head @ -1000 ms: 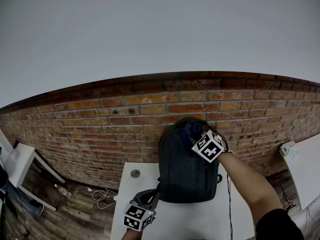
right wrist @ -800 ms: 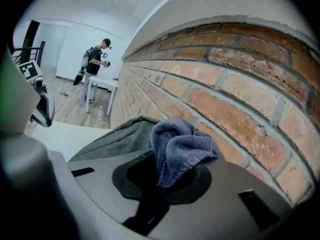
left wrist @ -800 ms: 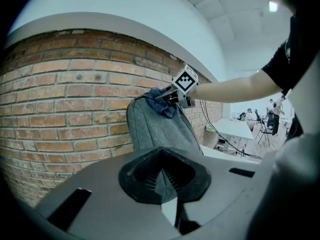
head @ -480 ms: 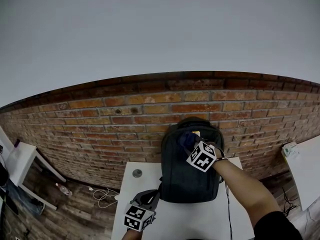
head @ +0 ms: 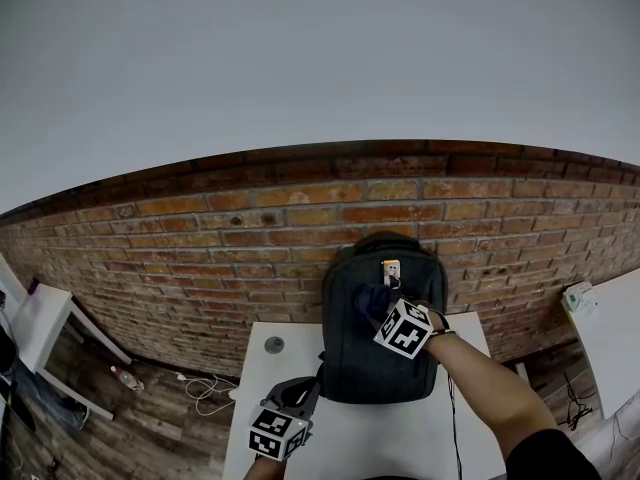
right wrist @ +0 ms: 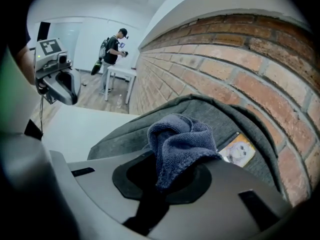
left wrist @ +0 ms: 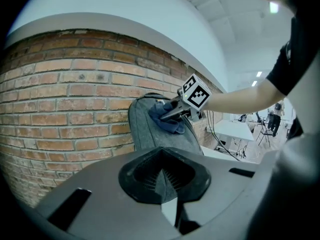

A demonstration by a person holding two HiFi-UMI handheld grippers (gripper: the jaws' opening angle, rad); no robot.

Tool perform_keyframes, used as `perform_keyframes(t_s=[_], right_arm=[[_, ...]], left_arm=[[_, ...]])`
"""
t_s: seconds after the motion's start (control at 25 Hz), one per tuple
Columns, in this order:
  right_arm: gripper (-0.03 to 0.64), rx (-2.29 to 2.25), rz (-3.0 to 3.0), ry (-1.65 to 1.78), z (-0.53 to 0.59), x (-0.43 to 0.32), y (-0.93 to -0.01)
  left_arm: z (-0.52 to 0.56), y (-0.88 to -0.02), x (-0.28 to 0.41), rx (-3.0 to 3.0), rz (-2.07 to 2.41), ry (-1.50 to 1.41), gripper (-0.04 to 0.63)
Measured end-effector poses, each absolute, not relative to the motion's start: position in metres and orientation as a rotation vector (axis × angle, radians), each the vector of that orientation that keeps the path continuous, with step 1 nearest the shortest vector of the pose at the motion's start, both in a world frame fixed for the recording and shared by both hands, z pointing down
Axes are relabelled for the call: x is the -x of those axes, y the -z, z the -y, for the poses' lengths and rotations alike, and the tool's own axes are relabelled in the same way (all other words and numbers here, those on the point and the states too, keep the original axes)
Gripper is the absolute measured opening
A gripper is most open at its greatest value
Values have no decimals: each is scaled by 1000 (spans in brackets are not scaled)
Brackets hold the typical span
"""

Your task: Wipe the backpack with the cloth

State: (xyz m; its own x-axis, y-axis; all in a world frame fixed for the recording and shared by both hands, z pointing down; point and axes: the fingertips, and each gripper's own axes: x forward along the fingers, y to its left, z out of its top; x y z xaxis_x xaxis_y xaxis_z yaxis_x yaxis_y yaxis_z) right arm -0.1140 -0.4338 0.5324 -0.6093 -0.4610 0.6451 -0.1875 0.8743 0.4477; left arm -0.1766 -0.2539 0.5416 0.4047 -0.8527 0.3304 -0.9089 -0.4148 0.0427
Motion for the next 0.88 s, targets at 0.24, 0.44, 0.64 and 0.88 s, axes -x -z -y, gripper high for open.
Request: perform_keyframes(t_s=[0.24, 0.44, 0.64, 0.88], right_arm=[[52, -445, 2253, 391, 405, 106, -553], [52, -471, 2273, 406, 381, 98, -570], [52, -481, 2305, 397, 355, 91, -589], [52, -458, 2325, 298, 329, 86, -611]], left_arm=[[251, -540, 176, -2451, 1557, -383, -18], [249, -538, 170, -2468, 1544, -379, -18], [246, -538, 169, -2480, 1533, -383, -18], [247, -539, 170, -2486, 1523, -382, -18]])
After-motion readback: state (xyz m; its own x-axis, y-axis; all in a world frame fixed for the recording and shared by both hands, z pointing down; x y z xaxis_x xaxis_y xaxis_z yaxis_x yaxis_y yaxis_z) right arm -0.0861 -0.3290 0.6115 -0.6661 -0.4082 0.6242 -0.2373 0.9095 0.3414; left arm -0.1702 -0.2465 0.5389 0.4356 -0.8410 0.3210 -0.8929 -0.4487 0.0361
